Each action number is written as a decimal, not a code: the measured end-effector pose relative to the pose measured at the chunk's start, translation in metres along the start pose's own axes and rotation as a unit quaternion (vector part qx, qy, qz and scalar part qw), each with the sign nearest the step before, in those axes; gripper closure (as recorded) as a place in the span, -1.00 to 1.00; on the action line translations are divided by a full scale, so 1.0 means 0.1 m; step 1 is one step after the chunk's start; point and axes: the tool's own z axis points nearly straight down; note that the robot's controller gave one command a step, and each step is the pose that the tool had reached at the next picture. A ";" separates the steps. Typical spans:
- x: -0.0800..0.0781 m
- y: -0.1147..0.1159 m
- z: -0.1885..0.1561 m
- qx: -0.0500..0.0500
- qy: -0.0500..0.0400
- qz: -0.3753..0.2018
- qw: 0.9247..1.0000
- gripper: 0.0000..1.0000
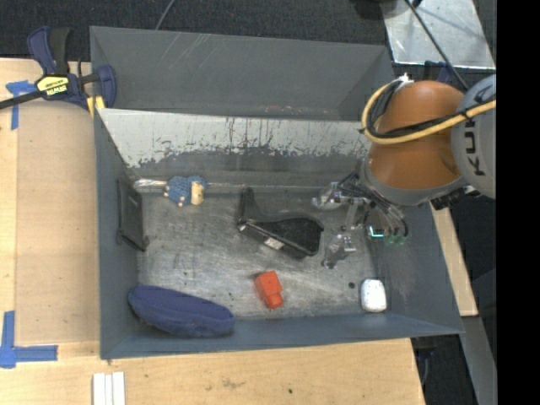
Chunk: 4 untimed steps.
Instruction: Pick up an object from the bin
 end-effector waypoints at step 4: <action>-0.24 0.71 0.74 -0.001 -0.007 0.311 0.950 -1.00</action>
Offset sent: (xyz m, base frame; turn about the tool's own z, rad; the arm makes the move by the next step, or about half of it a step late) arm 0.0417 0.0555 -0.0790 0.0027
